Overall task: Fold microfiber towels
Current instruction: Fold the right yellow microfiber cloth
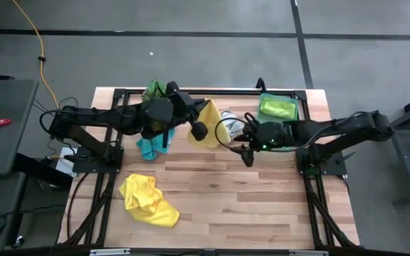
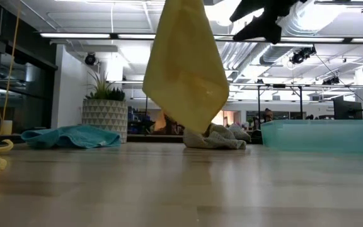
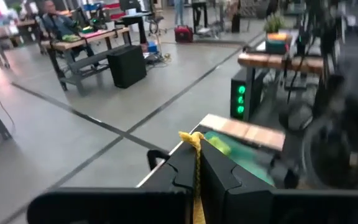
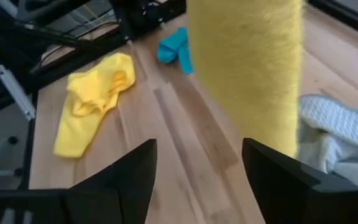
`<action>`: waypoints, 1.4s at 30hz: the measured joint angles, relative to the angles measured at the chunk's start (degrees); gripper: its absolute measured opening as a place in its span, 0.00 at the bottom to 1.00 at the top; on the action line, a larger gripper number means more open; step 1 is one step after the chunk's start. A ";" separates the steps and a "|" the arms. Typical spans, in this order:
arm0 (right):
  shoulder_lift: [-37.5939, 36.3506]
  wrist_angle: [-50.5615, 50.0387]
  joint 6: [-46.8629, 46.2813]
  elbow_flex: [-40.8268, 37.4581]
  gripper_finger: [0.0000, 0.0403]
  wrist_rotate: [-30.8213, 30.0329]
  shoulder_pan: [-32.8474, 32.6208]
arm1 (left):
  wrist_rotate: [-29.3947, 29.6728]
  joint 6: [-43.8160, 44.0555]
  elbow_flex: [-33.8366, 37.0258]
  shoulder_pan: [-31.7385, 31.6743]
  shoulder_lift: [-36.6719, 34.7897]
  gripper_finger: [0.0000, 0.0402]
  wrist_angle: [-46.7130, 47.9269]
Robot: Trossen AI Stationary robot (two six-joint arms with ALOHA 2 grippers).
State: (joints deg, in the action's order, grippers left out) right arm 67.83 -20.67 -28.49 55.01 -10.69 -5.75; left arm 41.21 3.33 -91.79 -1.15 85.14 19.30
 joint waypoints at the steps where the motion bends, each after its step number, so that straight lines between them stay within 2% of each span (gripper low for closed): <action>1: 0.77 1.55 0.02 -0.23 0.57 -0.47 -0.41 | 0.04 1.28 0.00 -0.02 0.00 0.00 -0.35; 6: 5.42 4.26 0.23 -0.44 0.56 1.34 -2.90 | 0.36 2.51 0.02 -0.39 -0.08 0.00 -3.85; 11: 10.66 5.96 0.22 -0.48 0.56 0.13 -5.22 | 0.37 2.79 -0.77 -0.16 -0.22 0.00 -6.94; 15: 13.70 10.07 0.44 -0.49 0.56 -6.44 -6.26 | 0.01 3.11 -4.03 0.83 -0.31 0.00 -6.94; 20: 14.36 15.92 0.47 -0.49 0.56 -21.22 -6.70 | -0.24 3.13 -7.61 2.48 -0.31 0.00 -6.76; 22: 14.36 18.11 1.79 -0.49 0.56 -25.19 -6.62 | -0.26 3.11 -8.92 3.20 -0.31 0.00 -6.73; 24: 14.36 22.58 4.93 -0.49 0.56 -24.44 -5.96 | -0.28 3.11 -9.97 3.69 -0.31 0.00 -6.74; 28: 14.36 31.20 8.61 -0.49 0.56 -17.79 -4.17 | -1.33 3.13 -10.27 4.02 -0.35 0.00 -7.02; 34: 14.15 38.56 11.59 -0.49 0.56 -20.14 -3.59 | -1.97 3.58 -10.25 4.00 -0.33 0.00 -6.44; 42: 7.86 38.54 15.24 -0.46 0.56 -21.19 -5.14 | -1.46 2.45 -10.21 4.00 -0.90 0.00 -3.77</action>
State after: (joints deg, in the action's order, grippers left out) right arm 75.70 17.87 -13.25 54.54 -31.88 -10.90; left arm 39.75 5.78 -102.00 2.85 84.25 15.53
